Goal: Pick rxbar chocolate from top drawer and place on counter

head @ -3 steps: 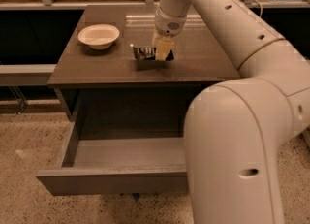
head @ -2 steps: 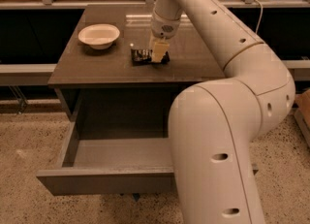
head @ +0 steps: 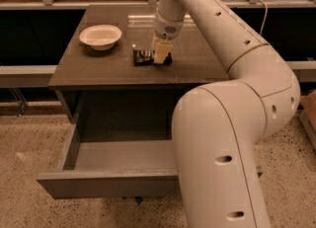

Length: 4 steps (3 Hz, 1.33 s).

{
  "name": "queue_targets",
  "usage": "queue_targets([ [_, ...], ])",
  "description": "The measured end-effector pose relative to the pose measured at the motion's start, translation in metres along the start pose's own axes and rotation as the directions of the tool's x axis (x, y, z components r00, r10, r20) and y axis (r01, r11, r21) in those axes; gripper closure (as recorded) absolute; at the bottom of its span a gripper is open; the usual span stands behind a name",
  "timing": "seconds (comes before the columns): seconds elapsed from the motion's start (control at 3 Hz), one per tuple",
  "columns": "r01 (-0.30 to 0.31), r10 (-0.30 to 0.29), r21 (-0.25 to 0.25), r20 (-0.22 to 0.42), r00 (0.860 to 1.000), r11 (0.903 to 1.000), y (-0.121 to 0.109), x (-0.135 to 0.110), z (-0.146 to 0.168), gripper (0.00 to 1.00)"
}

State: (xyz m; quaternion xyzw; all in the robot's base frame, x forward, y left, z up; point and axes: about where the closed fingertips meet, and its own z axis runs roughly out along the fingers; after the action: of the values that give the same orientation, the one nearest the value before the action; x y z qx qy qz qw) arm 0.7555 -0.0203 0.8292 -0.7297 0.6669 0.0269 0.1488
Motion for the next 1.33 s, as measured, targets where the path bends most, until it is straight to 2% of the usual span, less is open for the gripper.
queue_targets([
  [0.33,0.012,-0.012,-0.019,-0.002,1.000,0.9997,0.001,-0.002,0.003,0.03],
  [0.67,0.012,-0.012,-0.019,-0.002,1.000,0.9997,0.001,-0.002,0.002,0.00],
  [1.0,-0.027,0.029,-0.029,0.060,0.998,0.9992,0.009,0.003,-0.016,0.00],
  [1.33,-0.090,0.093,-0.033,0.123,0.988,0.9954,0.014,0.014,-0.038,0.00],
])
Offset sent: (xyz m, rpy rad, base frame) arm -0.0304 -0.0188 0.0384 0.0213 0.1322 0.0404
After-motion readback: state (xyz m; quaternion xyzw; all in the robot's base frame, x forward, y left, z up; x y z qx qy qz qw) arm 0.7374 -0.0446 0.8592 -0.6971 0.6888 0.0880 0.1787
